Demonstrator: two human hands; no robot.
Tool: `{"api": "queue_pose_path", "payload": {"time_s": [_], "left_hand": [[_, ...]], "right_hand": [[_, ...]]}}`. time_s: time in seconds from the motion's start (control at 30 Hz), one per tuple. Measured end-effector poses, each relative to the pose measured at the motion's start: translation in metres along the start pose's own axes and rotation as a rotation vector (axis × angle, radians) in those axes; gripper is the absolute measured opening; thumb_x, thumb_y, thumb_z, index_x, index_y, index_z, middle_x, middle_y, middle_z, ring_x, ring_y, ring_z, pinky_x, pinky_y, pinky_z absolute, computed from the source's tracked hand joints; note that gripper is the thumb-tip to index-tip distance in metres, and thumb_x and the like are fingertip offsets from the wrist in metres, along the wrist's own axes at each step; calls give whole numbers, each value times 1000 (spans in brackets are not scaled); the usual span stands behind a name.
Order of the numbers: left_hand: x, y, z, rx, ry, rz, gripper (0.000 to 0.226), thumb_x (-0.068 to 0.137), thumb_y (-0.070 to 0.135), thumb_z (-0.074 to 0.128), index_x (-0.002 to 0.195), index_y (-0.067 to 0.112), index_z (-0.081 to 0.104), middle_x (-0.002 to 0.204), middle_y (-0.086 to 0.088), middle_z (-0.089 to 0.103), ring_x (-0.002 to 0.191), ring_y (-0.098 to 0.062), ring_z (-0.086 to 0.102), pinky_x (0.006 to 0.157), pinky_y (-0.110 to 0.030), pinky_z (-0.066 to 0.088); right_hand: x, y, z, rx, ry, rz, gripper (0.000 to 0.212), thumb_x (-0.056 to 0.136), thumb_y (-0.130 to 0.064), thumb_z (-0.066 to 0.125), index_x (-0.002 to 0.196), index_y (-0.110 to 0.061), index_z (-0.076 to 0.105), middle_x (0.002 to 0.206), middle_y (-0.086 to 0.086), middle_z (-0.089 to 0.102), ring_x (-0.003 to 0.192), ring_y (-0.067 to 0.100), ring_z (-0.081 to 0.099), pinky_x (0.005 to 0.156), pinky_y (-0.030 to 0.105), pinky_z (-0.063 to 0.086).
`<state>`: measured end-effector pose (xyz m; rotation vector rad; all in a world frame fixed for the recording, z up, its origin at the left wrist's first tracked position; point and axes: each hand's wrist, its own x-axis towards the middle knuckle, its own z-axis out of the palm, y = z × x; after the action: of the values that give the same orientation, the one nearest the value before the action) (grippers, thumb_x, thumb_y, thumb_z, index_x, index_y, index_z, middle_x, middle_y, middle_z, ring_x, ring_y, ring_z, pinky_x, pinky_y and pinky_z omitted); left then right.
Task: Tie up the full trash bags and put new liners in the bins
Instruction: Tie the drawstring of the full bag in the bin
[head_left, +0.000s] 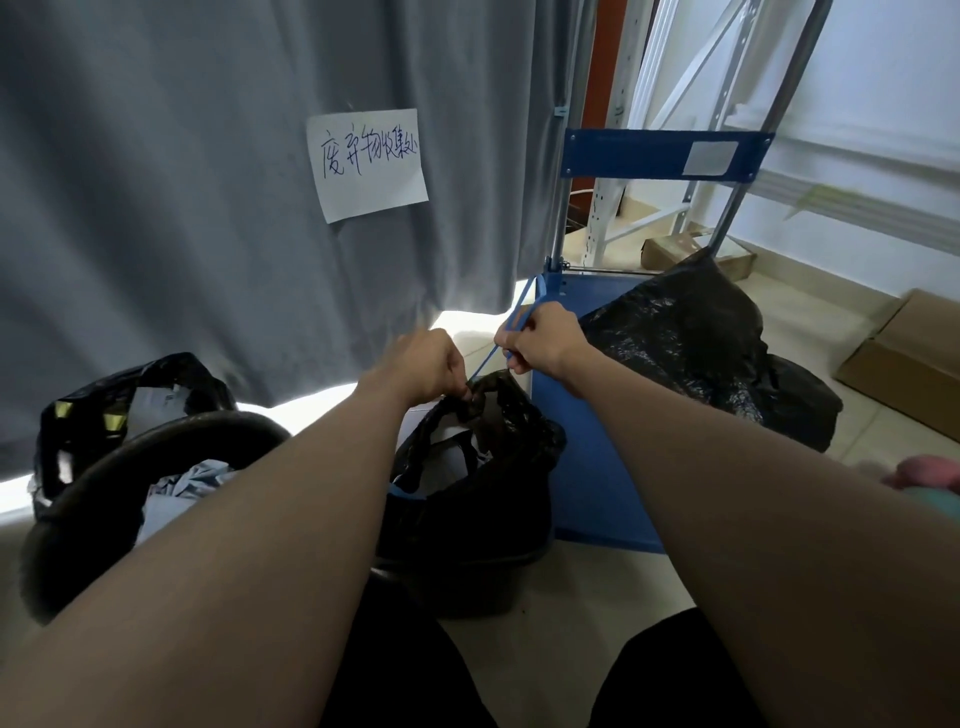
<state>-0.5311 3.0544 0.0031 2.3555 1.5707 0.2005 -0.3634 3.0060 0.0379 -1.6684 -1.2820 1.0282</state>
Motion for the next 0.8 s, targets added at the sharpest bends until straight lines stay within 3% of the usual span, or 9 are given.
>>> {"api": "queue_pose_path", "payload": {"time_s": [0.13, 0.27, 0.33, 0.43, 0.57, 0.67, 0.8], "left_hand": [[0, 2, 4, 61, -77, -70, 18, 57, 32, 88, 67, 25, 74, 72, 8, 69, 78, -17, 65, 70, -30, 52], [1, 13, 7, 61, -130, -74, 29, 53, 37, 90, 62, 25, 65, 71, -3, 62, 73, -17, 60, 65, -28, 48], [4, 14, 3, -51, -79, -58, 31, 53, 38, 90, 58, 23, 63, 62, -2, 59, 61, -12, 56, 56, -22, 42], [2, 14, -7, -375, 39, -17, 25, 56, 29, 92, 72, 21, 74, 56, 6, 59, 49, 0, 51, 47, -8, 35], [-2, 20, -21, -643, 111, 61, 22, 62, 13, 89, 81, 13, 78, 57, 11, 64, 56, 4, 52, 58, -6, 38], [-4, 28, -25, -648, 123, 29, 21, 63, 5, 87, 79, -2, 75, 64, -4, 65, 62, -5, 55, 64, -17, 43], [-4, 26, -27, -536, 201, -18, 15, 66, 11, 85, 79, 7, 79, 77, -14, 74, 77, -22, 68, 78, -35, 54]], "right_hand": [[0, 0, 3, -25, 8, -47, 18, 88, 1, 63, 100, 14, 65, 71, 14, 58, 52, 16, 52, 46, 17, 49], [-3, -2, 6, 10, -11, -116, 8, 87, 3, 65, 89, 10, 66, 65, 13, 57, 51, 17, 53, 49, 21, 51], [-3, -5, 5, 52, 3, -152, 6, 86, 3, 67, 89, 8, 66, 64, 13, 59, 51, 18, 54, 51, 24, 53], [-3, -10, 5, 70, 65, -184, 14, 80, 4, 72, 89, 3, 62, 68, 18, 63, 52, 20, 56, 57, 31, 57], [-4, -16, 3, 182, 98, -208, 27, 76, 6, 76, 91, -2, 54, 72, 21, 62, 51, 20, 59, 55, 29, 57], [-4, -17, 3, 252, 58, -222, 24, 77, -3, 79, 85, -1, 57, 74, 22, 64, 54, 21, 61, 58, 31, 58], [-2, -1, 2, 0, 62, -170, 51, 69, -40, 85, 96, -3, 61, 81, 7, 66, 59, 14, 58, 43, 21, 45]]}}
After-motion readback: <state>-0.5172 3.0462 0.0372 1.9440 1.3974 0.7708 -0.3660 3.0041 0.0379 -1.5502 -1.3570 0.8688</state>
